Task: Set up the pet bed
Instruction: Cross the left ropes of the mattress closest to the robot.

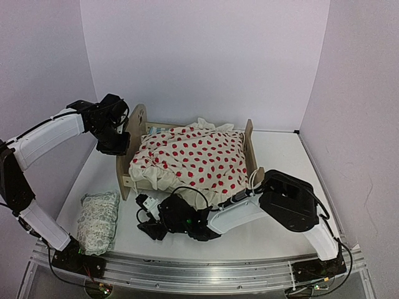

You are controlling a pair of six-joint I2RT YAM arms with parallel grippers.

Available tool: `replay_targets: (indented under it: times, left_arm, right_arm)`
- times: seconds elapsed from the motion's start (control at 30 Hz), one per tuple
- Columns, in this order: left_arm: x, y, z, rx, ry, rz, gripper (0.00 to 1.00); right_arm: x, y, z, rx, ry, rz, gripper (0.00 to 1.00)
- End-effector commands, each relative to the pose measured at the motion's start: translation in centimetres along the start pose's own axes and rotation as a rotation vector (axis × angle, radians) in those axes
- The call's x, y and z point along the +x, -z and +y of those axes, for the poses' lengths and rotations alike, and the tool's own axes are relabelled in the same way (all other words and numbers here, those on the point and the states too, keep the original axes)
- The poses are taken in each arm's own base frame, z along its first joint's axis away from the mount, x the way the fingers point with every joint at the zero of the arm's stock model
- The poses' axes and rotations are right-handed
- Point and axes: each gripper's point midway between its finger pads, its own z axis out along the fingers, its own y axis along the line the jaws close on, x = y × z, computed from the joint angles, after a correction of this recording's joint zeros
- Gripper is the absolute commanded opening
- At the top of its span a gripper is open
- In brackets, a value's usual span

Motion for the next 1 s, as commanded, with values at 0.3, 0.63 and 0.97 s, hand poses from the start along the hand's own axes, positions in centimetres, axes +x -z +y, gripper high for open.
replay_targets:
  times: [0.3, 0.63, 0.97]
  left_arm:
    - [-1.1, 5.0, -4.1, 0.297, 0.198, -0.018, 0.0]
    - [-0.9, 5.6, -4.5, 0.322, 0.204, -0.007, 0.0]
    - [-1.5, 5.7, -4.6, 0.324, 0.219, -0.014, 0.0]
  right_arm:
    - [-3.0, -5.5, -4.3, 0.278, 0.122, -0.175, 0.59]
    - [-4.3, -7.7, -6.3, 0.42, 0.184, -0.236, 0.61]
    - [-5.1, -6.5, -7.5, 0.589, 0.225, -0.27, 0.58]
